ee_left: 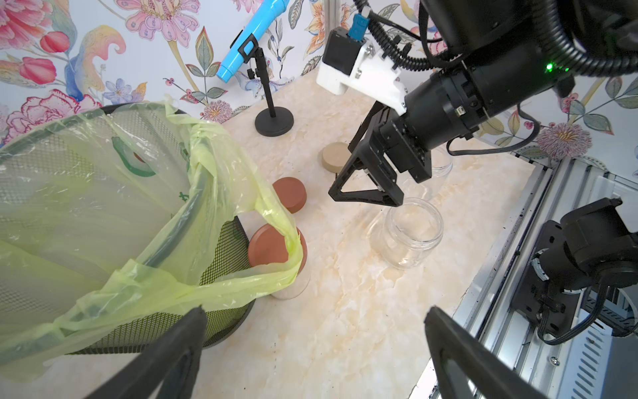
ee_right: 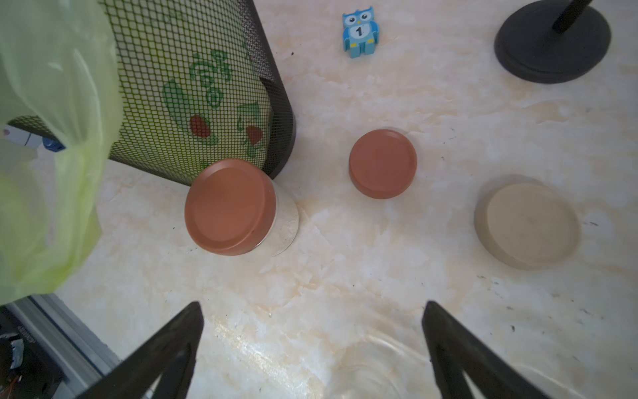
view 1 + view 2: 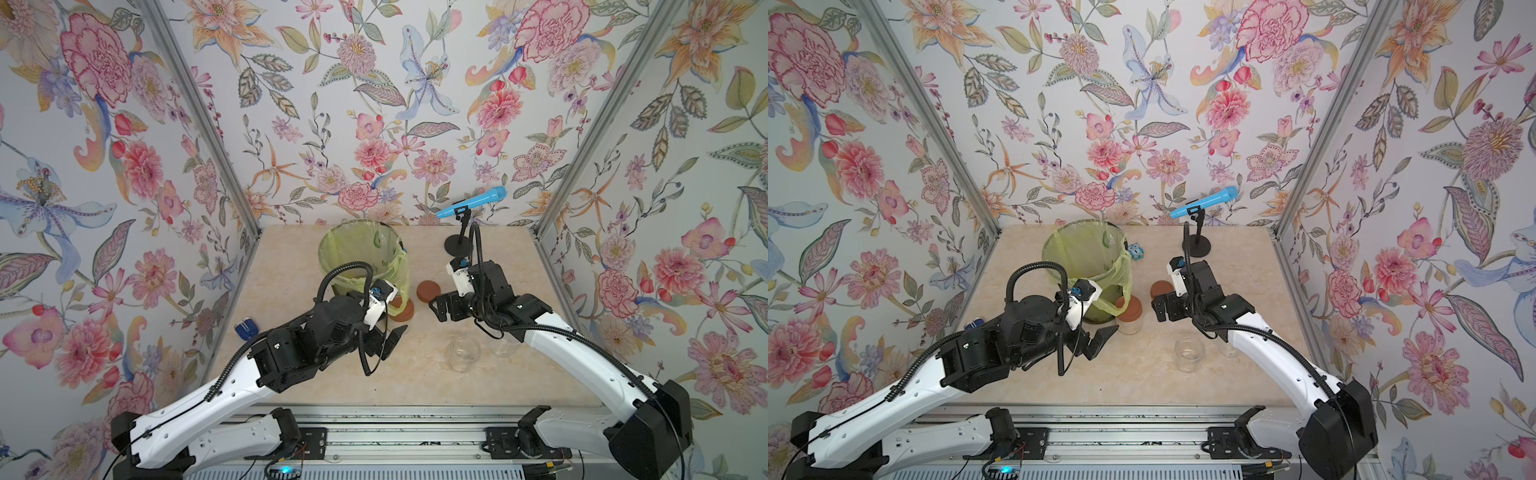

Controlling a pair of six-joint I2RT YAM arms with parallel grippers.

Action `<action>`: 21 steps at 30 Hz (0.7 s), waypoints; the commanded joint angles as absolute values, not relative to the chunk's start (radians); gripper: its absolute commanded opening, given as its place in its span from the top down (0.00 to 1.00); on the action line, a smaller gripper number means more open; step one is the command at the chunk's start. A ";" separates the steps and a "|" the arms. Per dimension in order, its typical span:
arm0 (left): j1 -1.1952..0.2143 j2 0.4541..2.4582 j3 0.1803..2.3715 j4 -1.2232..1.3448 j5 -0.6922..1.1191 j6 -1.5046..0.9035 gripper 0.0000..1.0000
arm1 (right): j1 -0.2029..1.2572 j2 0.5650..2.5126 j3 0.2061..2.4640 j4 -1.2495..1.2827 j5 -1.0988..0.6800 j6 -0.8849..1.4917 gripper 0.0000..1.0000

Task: Empty moldy rice from jars
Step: Place the jar at the center of the board, then pick up the jar from the center of the board.

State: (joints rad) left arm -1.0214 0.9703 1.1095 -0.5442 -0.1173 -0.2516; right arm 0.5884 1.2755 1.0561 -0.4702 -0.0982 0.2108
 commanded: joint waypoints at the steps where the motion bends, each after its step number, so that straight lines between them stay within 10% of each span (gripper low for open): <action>1: -0.994 0.938 1.125 -0.608 -0.156 -0.282 0.00 | 0.612 1.328 1.127 -0.525 -0.178 0.141 0.00; 21: -0.879 0.881 1.065 -0.755 -0.175 -0.338 0.00 | 0.777 1.684 1.350 -0.565 -0.083 0.065 0.00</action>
